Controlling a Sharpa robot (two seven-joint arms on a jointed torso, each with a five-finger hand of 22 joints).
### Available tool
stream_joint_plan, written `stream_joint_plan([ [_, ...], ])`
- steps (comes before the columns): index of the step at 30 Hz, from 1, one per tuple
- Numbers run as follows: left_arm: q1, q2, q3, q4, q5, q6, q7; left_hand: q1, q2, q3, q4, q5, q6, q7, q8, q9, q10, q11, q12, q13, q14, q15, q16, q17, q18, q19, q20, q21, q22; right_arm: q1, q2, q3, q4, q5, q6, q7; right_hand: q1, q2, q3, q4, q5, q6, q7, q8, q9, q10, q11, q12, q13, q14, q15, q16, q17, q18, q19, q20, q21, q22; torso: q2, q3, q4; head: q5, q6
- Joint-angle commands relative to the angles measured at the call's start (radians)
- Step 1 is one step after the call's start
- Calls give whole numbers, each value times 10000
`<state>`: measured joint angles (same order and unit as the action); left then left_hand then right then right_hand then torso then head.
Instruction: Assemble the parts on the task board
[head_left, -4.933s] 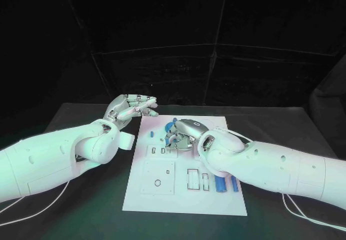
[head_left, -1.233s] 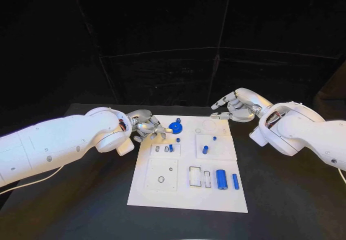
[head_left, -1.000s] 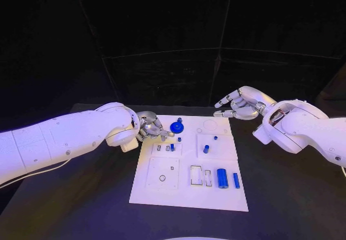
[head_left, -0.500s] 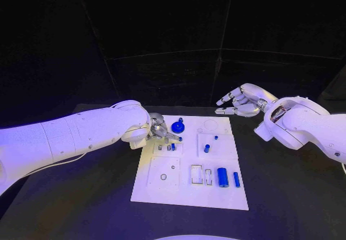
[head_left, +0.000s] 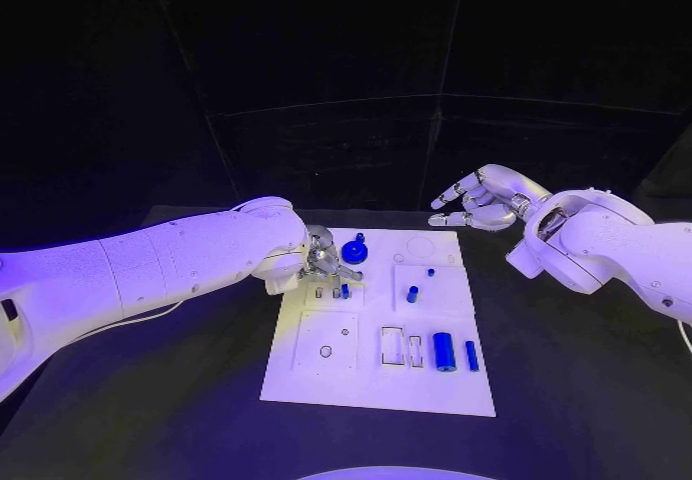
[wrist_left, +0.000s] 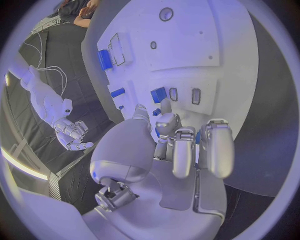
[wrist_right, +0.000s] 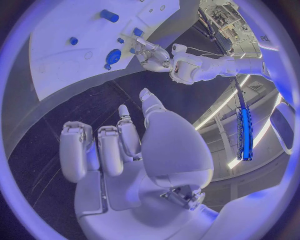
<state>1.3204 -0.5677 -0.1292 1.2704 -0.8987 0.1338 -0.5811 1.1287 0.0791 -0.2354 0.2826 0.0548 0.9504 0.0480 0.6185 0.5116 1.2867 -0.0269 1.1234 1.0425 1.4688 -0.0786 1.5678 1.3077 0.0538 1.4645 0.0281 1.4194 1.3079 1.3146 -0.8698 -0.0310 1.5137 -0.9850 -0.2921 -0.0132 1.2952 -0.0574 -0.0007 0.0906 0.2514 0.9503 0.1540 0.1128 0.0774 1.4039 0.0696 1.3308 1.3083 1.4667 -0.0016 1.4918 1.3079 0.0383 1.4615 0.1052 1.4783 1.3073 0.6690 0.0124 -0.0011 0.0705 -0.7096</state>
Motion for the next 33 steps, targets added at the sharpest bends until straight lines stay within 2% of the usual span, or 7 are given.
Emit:
stream_joint_plan([
  [1,22,83,-22,-55,-78,369,-110,-42,22,-47,-29,-54,-85,-25,64,24,63,30,40,11,1020,-64,30,2631,-39,236,-46,-2,62,24,34,9,-18,-57,103,-30,70,48,-71,14,58,37,-13,46,4,-11,-27,-58,524,677,-69,-65,1191,86,-25,-60,-42,441,-3,-1,8,13,-19],
  [11,23,203,-46,-165,-99,578,-168,131,89,-21,-125,-47,-137,-29,145,88,65,27,88,51,1020,-66,30,2631,-37,221,-49,0,66,24,67,9,-53,-61,137,-57,62,61,-82,21,77,37,-14,51,2,-14,-29,-62,519,676,-71,-70,1186,90,-33,-62,-51,424,-6,7,2,17,-113],
  [33,21,395,-75,-332,-133,858,-245,614,263,234,-501,-37,-241,-46,352,246,100,12,231,178,1020,-76,30,2631,-31,190,-54,4,81,24,176,8,-201,-280,289,-202,62,118,-103,36,141,42,-19,68,-1,-4,-36,-51,522,675,-78,-84,1171,89,-31,-69,-56,422,-5,3,8,1,-197],
])
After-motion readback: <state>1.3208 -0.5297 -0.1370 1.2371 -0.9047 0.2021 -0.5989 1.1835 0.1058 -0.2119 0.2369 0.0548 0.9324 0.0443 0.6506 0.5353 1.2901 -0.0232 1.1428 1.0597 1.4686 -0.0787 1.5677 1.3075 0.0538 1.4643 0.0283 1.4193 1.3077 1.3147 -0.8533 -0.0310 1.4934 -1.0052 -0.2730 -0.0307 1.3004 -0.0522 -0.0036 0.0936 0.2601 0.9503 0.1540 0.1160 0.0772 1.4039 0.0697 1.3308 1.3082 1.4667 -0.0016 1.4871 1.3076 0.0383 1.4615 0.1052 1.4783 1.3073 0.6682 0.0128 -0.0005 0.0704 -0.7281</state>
